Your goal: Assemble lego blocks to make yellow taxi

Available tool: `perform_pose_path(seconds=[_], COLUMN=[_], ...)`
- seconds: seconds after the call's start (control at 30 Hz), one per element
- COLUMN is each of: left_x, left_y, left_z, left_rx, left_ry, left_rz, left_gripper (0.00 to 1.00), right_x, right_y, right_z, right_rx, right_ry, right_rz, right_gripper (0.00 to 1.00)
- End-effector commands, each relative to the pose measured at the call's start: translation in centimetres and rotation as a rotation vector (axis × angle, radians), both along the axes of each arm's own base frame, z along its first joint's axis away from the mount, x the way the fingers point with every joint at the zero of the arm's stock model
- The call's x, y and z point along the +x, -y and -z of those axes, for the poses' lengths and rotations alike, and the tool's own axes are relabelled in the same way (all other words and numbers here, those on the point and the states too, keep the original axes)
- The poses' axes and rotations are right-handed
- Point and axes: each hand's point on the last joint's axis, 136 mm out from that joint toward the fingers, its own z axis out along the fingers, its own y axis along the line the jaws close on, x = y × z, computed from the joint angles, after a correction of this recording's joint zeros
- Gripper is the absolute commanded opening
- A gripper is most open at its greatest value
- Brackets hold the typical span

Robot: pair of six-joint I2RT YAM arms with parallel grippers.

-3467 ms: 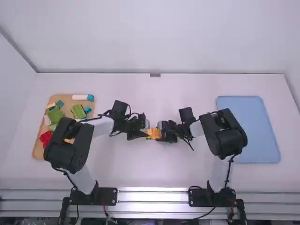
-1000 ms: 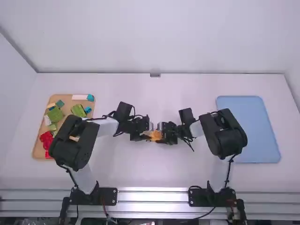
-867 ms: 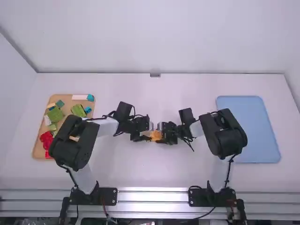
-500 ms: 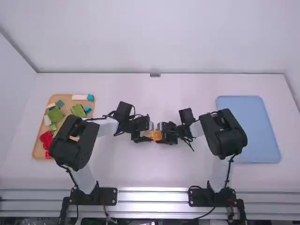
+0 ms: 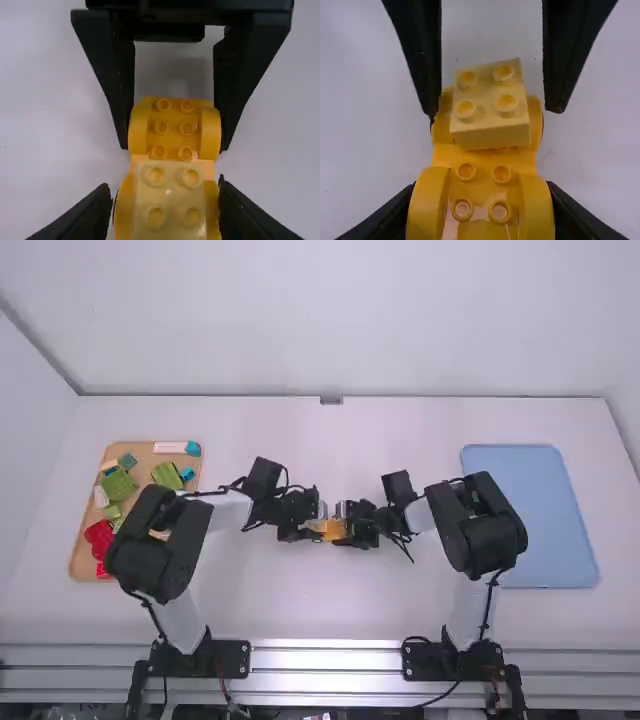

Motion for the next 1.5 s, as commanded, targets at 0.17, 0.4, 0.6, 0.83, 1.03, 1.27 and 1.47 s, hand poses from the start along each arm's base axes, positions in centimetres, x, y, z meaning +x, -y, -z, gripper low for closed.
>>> perform_pose_path(seconds=[0.17,0.4,0.6,0.83,1.03,1.27,1.47], left_x=[-0.7,-0.8,-1.2,-1.9,-1.8,-1.7,-0.9], left_y=[0.3,0.4,0.8,0.9,0.6,0.6,0.9], left_z=[0.7,0.5,0.0,-0.1,0.4,0.3,-0.6], left_rx=[-0.001,-0.014,-0.051,-0.067,-0.037,-0.039,-0.049], left_ry=[-0.027,-0.03,-0.043,-0.075,-0.078,-0.072,-0.049], left_rz=[0.012,0.019,0.037,0.047,0.034,0.035,0.036], left_gripper=[0.36,0.28,0.27,0.24,0.34,0.71,0.74], right_x=[-0.2,-0.2,-0.2,-0.2,-0.2,-0.2,-0.2], right_y=[0.2,0.2,0.2,0.2,0.2,0.2,0.2], right_z=[0.0,0.0,0.0,-0.1,0.0,0.0,-0.1], right_rx=[-0.005,-0.005,-0.005,-0.005,-0.005,-0.005,-0.005], right_ry=[-0.002,-0.002,-0.001,-0.002,-0.002,-0.003,-0.002], right_rz=[0.003,0.003,0.003,0.003,0.003,0.003,0.002], right_gripper=[0.56,0.57,0.57,0.57,0.57,0.58,0.58])
